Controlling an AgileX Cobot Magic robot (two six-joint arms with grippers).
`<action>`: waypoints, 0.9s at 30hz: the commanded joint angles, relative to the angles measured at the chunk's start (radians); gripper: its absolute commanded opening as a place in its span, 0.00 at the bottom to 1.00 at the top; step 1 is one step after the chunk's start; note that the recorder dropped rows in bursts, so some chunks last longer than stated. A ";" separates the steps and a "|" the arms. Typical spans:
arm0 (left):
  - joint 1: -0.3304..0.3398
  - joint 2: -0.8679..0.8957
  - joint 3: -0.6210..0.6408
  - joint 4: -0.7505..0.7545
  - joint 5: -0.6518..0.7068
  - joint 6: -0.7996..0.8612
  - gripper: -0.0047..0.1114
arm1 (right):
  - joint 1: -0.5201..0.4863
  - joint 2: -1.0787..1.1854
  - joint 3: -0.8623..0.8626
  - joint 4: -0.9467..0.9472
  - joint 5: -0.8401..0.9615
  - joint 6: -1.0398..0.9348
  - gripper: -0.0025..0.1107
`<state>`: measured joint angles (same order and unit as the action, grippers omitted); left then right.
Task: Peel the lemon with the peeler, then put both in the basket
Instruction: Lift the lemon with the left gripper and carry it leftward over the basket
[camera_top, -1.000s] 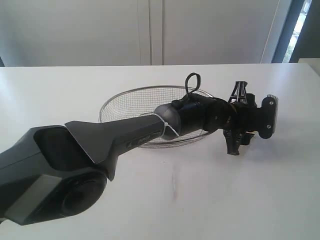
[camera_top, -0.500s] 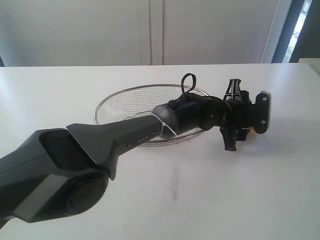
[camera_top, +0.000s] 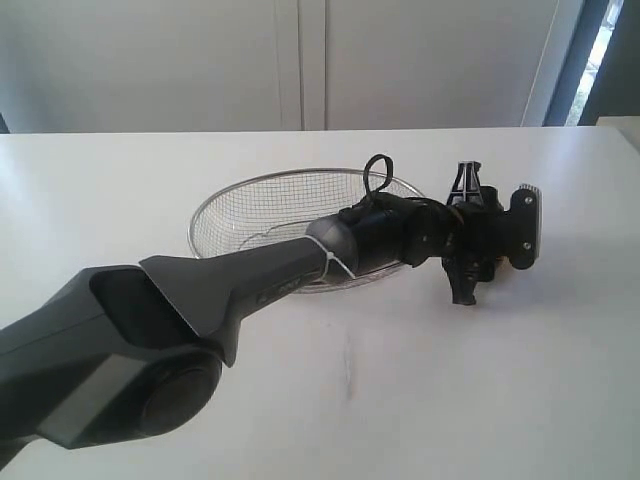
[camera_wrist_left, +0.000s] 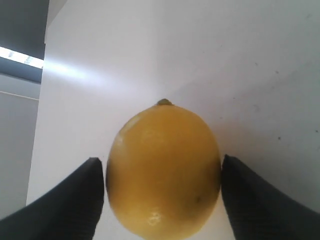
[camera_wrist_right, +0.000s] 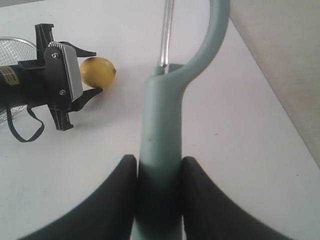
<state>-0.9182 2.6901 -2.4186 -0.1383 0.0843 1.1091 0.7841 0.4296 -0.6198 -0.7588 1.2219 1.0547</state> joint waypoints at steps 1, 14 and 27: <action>-0.003 0.004 -0.004 -0.010 0.009 0.029 0.45 | -0.008 -0.006 -0.008 -0.038 -0.001 -0.006 0.02; -0.033 -0.064 -0.004 0.006 0.017 0.032 0.04 | -0.008 -0.006 0.015 -0.056 -0.001 0.006 0.02; -0.044 -0.217 -0.004 0.221 0.373 -0.377 0.04 | -0.008 -0.008 0.015 -0.072 -0.001 0.006 0.02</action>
<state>-0.9557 2.5232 -2.4186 -0.0148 0.3689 0.9002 0.7841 0.4289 -0.6060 -0.7976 1.2219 1.0547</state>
